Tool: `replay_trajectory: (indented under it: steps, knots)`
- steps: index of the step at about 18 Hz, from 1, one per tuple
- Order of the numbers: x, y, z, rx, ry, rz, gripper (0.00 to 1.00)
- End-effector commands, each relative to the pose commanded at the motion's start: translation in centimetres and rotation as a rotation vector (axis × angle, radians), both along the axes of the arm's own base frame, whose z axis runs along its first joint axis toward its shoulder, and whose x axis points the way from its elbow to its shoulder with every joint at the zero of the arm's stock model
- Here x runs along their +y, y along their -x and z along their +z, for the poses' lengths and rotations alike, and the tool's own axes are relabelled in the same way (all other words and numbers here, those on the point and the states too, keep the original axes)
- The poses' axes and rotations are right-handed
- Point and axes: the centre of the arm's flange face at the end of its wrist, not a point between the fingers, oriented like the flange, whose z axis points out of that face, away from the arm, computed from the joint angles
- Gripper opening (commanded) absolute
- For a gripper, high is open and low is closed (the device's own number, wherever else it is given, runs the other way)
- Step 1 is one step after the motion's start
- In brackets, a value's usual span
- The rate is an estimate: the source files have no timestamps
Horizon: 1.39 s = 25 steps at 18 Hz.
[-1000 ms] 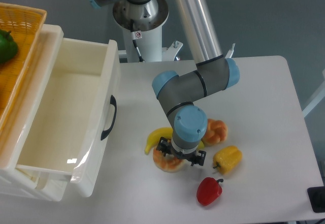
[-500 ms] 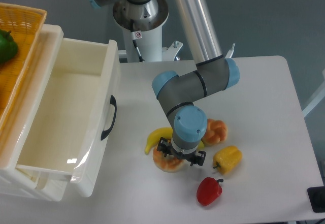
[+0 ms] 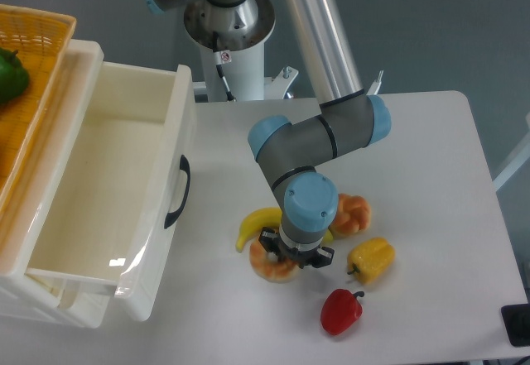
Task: Pick up the donuts
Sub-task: 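Close the gripper on the ring donut's rim, then lift the held ring donut up and move it toward the drawer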
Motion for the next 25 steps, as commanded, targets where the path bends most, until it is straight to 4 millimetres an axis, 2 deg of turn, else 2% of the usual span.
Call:
replay_trajectory:
  steps: [1,4,9,16,18,19,23,25]
  knots:
    - [0.1,0.1,0.2,0.003,-0.004,0.002,0.12]
    - [0.2,0.2,0.9,0.010,-0.012,-0.003,0.10]
    - [0.4,0.4,3.9,0.036,-0.056,-0.018,0.10]
    - [0.9,-3.0,9.5,0.052,-0.112,-0.143,0.10]
    - [1.1,-4.0,9.8,0.038,-0.111,-0.225,0.10]
    - [0.5,-4.6,10.2,0.029,-0.105,-0.306,0.10]
    - [-0.6,-5.1,12.7,0.022,-0.116,-0.433,0.10]
    - [-0.8,-5.1,13.4,0.026,-0.133,-0.506,0.10]
